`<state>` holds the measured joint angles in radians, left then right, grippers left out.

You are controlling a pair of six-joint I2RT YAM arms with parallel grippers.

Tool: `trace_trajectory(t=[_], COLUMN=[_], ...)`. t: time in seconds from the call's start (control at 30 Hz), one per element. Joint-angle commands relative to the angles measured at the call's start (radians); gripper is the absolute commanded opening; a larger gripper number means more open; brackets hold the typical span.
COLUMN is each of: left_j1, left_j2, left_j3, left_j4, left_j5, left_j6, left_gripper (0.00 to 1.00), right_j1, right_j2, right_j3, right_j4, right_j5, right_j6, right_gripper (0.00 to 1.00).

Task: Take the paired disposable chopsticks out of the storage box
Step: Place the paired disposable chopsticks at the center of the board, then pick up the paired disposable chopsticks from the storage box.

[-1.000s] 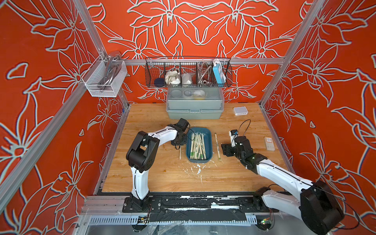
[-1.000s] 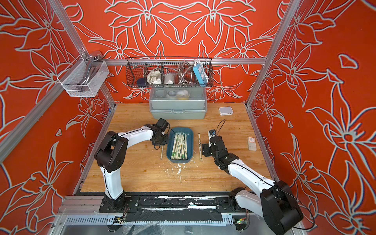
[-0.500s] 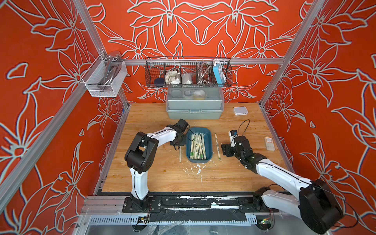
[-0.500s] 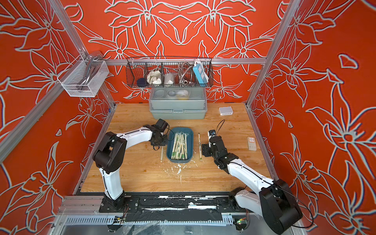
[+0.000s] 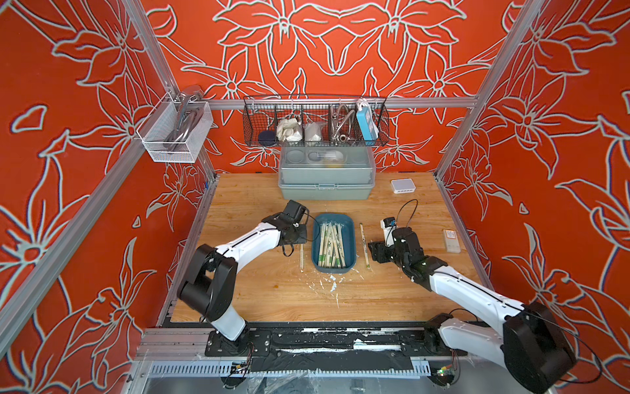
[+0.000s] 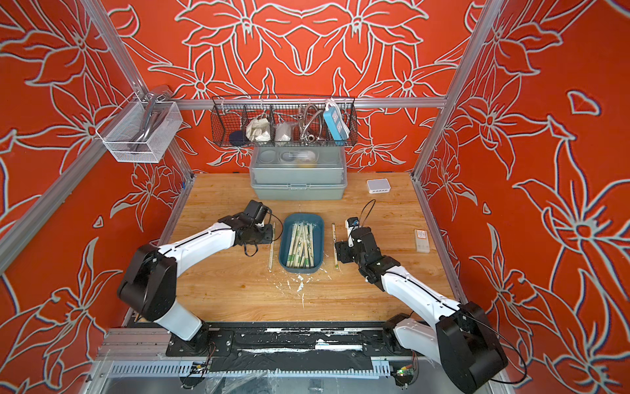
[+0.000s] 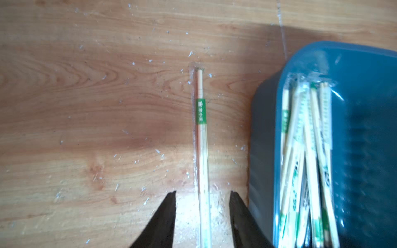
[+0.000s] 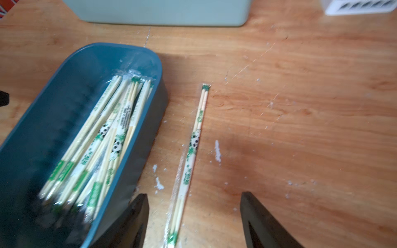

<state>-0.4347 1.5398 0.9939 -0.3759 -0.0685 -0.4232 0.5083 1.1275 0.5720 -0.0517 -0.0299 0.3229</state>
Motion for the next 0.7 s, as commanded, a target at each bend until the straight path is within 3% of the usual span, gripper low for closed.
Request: trace_trajectory(t=[0.0,0.13,0.23,0.47,0.67], left_j1=[0.005,0.004,0.004,0.004,0.004], left_j2=[-0.155,-0.368,-0.497,-0.733,-0.782], left_j3=[-0.146,-0.361,-0.472,-0.658,-0.693], left_j4=[0.168,0.356,0.419,0.514,0.56], left_j5=[0.044,0.107,0.151,0.259,0.264], left_j6=[0.061,0.123,0.178,0.289,0.306], left_gripper=[0.43,0.53,0.66,0.72,0.76], right_j1=[0.046,0.117,0.166,0.223,0.242], right_j2=[0.018,0.133,0.227,0.42,0.58], right_j3=[0.153,0.331,0.437,0.652,0.792], right_j4=[-0.128,-0.299,-0.379,-0.526,-0.594], right_j5=[-0.096,-0.091,-0.069,-0.017,0.001], right_j6=[-0.001,0.045,0.067,0.099,0.14], right_gripper=[0.65,0.57,0.53,0.46,0.43])
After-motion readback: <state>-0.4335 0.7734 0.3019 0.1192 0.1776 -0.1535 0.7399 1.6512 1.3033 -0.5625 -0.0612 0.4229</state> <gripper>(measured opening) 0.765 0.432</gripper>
